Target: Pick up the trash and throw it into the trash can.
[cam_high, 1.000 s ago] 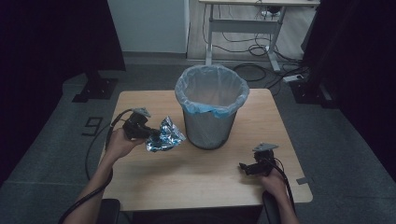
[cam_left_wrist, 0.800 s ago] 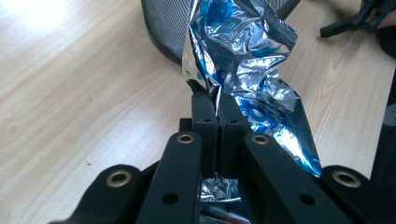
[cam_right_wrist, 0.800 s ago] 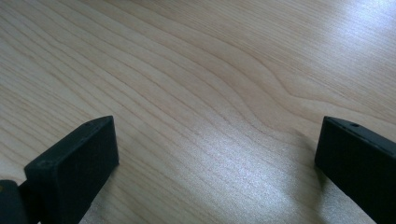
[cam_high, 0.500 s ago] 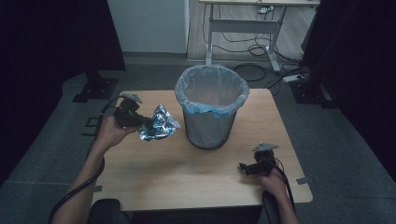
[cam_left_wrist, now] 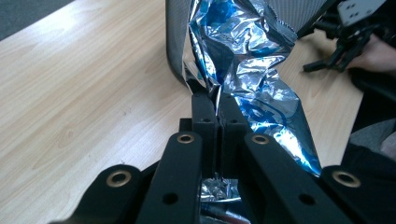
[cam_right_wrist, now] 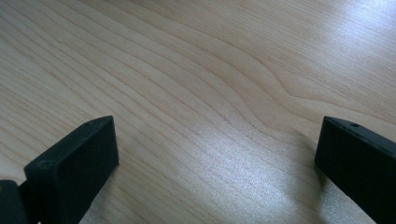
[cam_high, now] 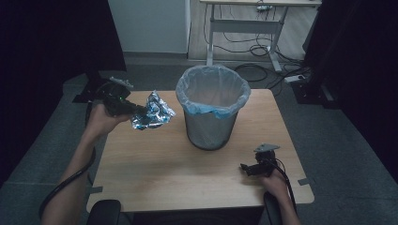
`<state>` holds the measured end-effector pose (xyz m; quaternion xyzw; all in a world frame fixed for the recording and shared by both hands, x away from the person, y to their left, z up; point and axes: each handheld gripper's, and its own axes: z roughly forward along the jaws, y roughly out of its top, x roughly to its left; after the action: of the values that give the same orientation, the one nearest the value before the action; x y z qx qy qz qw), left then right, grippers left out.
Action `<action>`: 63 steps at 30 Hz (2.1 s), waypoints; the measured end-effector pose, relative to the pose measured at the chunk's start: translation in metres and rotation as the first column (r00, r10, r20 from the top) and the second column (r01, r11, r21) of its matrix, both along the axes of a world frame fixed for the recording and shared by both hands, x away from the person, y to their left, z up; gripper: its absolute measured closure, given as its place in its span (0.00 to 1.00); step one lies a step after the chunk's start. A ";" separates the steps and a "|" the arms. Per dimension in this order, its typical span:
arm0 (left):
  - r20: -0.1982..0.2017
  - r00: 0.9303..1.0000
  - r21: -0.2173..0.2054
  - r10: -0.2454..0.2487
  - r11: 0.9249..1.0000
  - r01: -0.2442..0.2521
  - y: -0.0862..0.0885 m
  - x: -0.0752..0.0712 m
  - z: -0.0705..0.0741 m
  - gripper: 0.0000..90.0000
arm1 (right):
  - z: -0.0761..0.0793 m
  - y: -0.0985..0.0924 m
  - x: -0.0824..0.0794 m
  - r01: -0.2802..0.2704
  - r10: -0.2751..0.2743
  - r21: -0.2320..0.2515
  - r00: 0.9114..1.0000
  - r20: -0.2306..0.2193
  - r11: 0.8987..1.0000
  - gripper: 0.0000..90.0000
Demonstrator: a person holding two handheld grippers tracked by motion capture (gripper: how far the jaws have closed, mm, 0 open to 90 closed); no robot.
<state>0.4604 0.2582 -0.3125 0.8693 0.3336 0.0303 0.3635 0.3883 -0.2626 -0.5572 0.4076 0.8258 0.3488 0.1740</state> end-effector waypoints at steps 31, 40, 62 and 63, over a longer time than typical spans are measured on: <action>0.080 0.995 0.006 -0.053 0.999 0.053 -0.095 0.046 0.084 0.98 | 0.000 0.001 -0.001 -0.003 0.003 0.004 1.000 0.000 1.000 0.00; 0.106 0.992 0.016 -0.071 0.997 0.070 -0.137 0.063 0.083 0.98 | 0.000 0.002 -0.001 -0.007 0.007 0.004 1.000 -0.001 1.000 0.00; 0.121 0.989 0.143 -0.087 0.987 0.069 -0.214 0.097 0.039 0.95 | 0.000 0.004 -0.001 -0.017 0.017 0.003 1.000 -0.001 1.000 0.00; 0.121 0.989 0.148 -0.088 0.986 0.070 -0.216 0.097 0.038 0.94 | 0.000 0.004 -0.001 -0.017 0.017 0.003 1.000 -0.001 1.000 0.00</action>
<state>0.5575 0.0418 -0.2746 0.9021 0.2721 0.0950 0.3213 0.3872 -0.2589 -0.5572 0.4010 0.8286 0.3516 0.1701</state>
